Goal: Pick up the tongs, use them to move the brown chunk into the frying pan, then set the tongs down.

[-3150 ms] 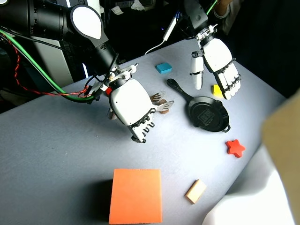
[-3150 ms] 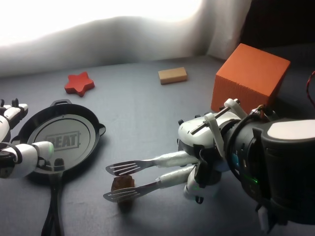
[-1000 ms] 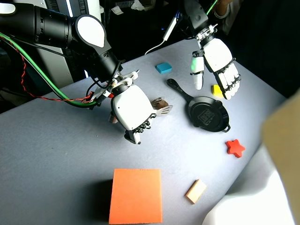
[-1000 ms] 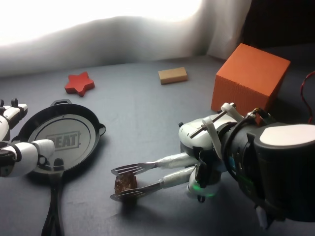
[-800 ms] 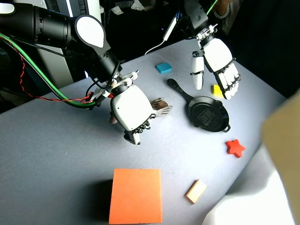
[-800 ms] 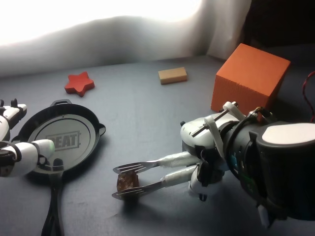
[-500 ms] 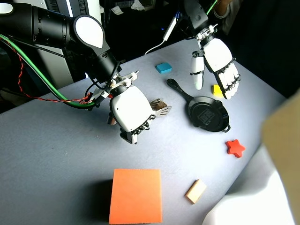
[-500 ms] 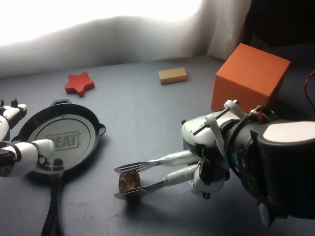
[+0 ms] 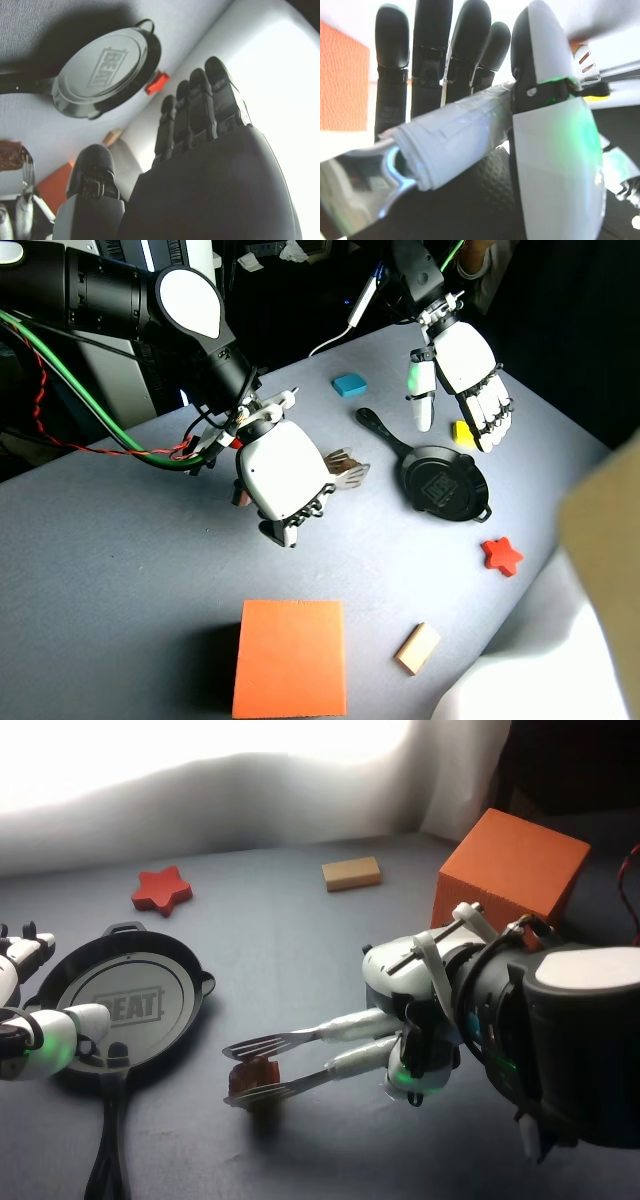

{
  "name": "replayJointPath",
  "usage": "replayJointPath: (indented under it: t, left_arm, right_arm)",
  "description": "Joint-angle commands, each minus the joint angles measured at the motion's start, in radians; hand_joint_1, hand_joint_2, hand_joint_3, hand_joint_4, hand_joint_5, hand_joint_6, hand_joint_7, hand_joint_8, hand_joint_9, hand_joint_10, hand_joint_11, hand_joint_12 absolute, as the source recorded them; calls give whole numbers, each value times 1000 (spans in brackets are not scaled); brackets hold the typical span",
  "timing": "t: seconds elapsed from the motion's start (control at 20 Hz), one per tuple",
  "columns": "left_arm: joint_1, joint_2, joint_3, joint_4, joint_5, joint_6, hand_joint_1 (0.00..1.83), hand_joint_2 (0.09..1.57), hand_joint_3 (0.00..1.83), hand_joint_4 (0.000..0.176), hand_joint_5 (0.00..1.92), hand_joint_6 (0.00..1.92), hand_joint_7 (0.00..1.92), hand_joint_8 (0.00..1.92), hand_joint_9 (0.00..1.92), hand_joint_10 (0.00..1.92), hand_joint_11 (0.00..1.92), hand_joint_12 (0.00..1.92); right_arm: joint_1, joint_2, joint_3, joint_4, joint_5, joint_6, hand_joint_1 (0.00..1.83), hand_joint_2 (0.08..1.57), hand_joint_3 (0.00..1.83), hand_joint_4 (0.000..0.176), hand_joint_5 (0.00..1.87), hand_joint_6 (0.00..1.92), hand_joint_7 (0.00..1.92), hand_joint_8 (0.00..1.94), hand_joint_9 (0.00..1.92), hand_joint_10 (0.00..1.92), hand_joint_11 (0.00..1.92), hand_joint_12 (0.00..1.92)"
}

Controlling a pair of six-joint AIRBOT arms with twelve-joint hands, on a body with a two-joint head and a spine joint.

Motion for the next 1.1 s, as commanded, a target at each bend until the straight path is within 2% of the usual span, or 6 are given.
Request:
replayJointPath:
  t: [0.0,0.45,0.55,0.75,0.9,1.05]
  left_arm:
    - [-1,5,8,54,-88,2,0,1321,1,37,74,3,99,1,94,0,0,350]
    - [-1,5,9,54,-88,2,33,1319,0,33,72,1,103,0,90,1,0,395]
    - [-1,5,10,54,-88,1,0,1318,0,37,54,1,90,0,86,2,0,403]
    - [-2,6,16,54,-88,-1,34,1314,0,31,72,7,97,1,89,2,0,370]
    - [-2,6,23,54,-88,-3,41,1307,0,29,81,5,108,1,94,2,0,349]
    - [-3,6,30,54,-88,-6,21,1311,0,33,69,4,92,3,89,0,0,377]
  right_arm:
    - [16,7,-2,-62,12,-5,1256,1069,0,0,989,934,1214,686,1291,412,793,1308]
    - [13,9,-2,-62,16,-9,1250,1076,1,0,976,965,1187,730,1266,448,781,1356]
    - [15,9,-2,-63,16,-9,1384,1066,1,0,956,926,1197,615,1027,1076,788,1361]
    - [26,11,-2,-63,23,-9,1253,1071,0,0,996,917,1191,739,1203,586,783,1355]
    - [24,10,-2,-63,23,-11,1386,1070,4,0,949,961,1170,657,1007,1096,759,1381]
    - [39,12,0,-63,29,-13,1251,1074,0,0,980,968,1197,696,1202,563,783,1336]
